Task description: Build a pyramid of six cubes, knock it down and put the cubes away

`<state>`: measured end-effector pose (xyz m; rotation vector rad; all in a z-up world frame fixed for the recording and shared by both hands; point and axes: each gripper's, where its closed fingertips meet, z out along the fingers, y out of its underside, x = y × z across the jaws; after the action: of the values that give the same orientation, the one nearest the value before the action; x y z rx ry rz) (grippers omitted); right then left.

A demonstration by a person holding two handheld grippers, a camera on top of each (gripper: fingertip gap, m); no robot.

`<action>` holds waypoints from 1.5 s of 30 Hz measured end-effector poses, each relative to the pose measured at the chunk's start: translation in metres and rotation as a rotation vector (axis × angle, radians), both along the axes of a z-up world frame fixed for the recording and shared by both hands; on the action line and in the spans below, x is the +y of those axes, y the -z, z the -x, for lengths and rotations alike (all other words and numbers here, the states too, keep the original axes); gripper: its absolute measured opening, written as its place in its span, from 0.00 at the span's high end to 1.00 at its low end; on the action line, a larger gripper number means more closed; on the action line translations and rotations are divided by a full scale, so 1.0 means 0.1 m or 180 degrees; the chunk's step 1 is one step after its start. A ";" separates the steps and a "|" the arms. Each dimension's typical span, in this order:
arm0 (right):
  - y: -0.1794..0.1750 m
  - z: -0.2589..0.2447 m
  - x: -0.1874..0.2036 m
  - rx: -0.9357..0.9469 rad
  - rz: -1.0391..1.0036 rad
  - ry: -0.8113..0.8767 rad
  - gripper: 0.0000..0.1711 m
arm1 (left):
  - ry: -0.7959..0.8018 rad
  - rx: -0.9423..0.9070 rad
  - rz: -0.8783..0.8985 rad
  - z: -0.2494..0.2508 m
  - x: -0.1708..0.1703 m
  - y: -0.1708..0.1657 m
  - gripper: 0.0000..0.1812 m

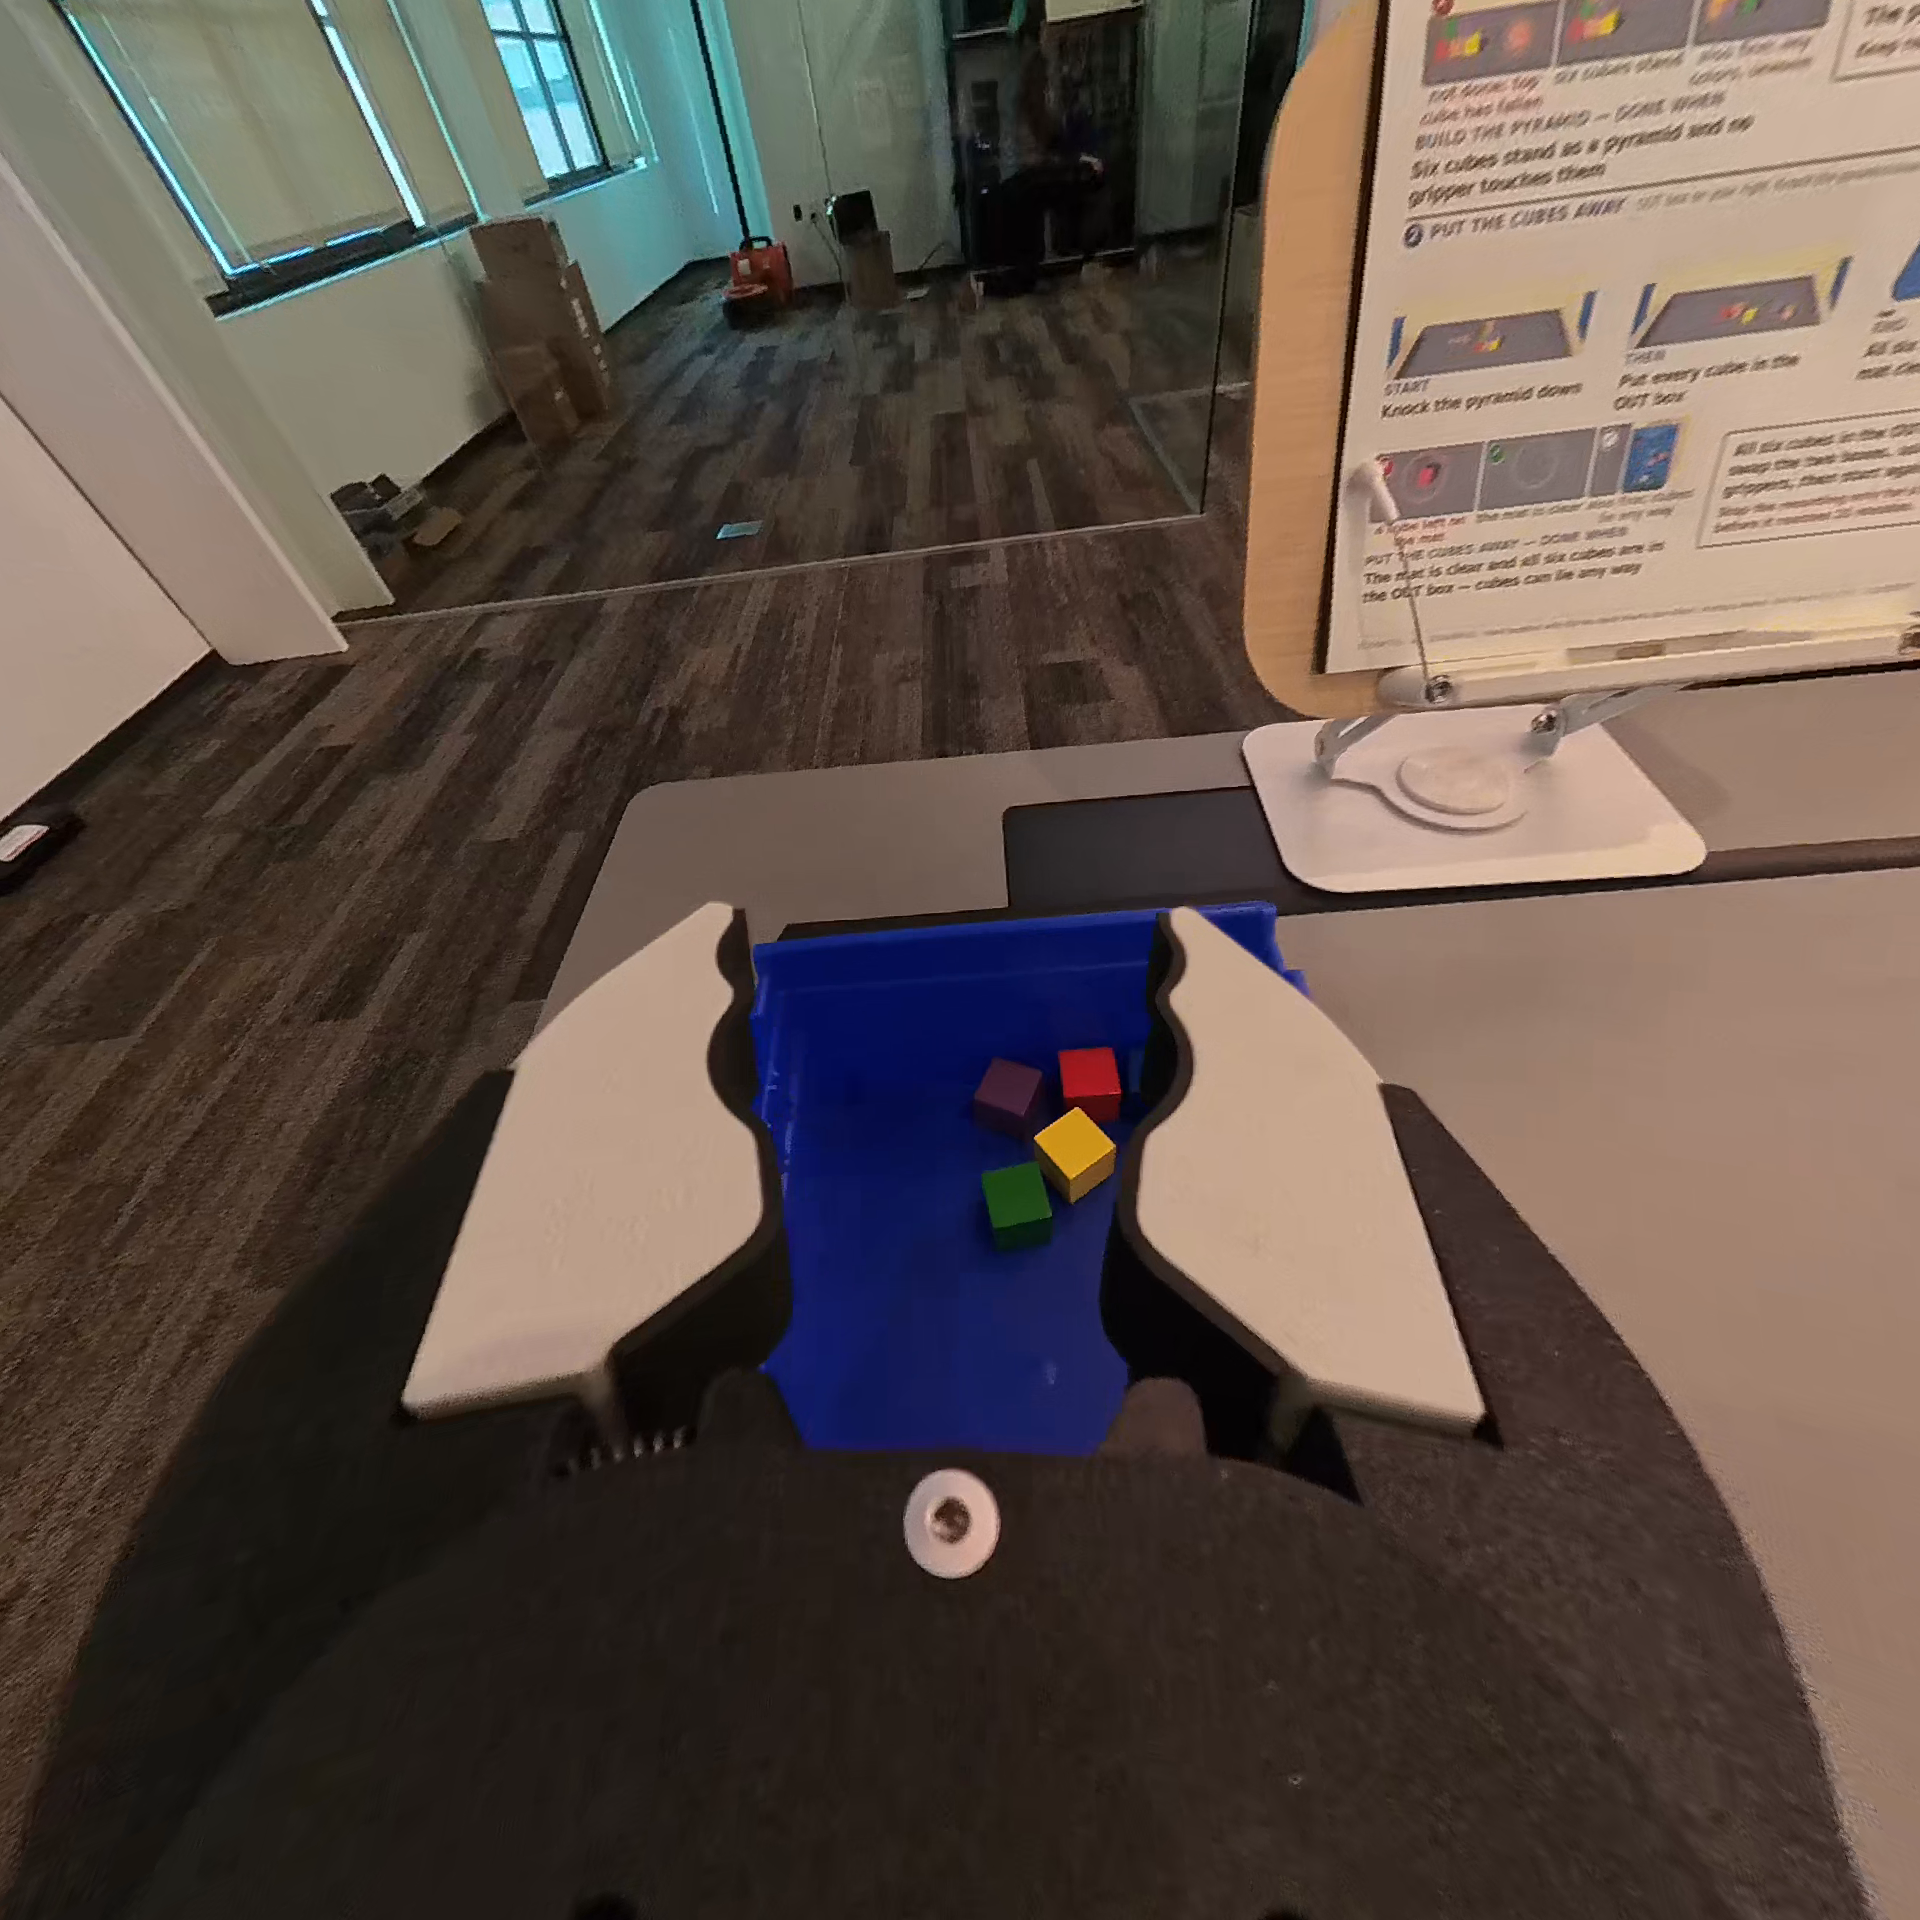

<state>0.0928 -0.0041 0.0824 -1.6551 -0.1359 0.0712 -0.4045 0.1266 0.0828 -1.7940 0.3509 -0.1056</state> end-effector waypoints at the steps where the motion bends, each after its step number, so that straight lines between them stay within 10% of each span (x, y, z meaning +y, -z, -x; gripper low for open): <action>1: -0.01 0.00 0.00 0.0000 -0.0010 0.0001 0.52 | -0.0019 0.0027 0.0030 0.02 0.02 0.04 0.60; 26: 0.01 0.13 0.00 -0.0132 0.0043 -0.0138 0.53 | -0.0258 -0.0181 0.1326 0.20 0.63 1.53 0.65; 45: 0.07 0.11 0.04 -0.0222 0.0082 -0.0111 0.53 | -0.0164 0.0279 0.2053 0.01 0.49 2.03 0.60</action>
<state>0.0821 -0.0003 0.0758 -1.6817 -0.2176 0.0418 -0.4053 0.1757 -0.1197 -2.4499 0.3565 -0.1117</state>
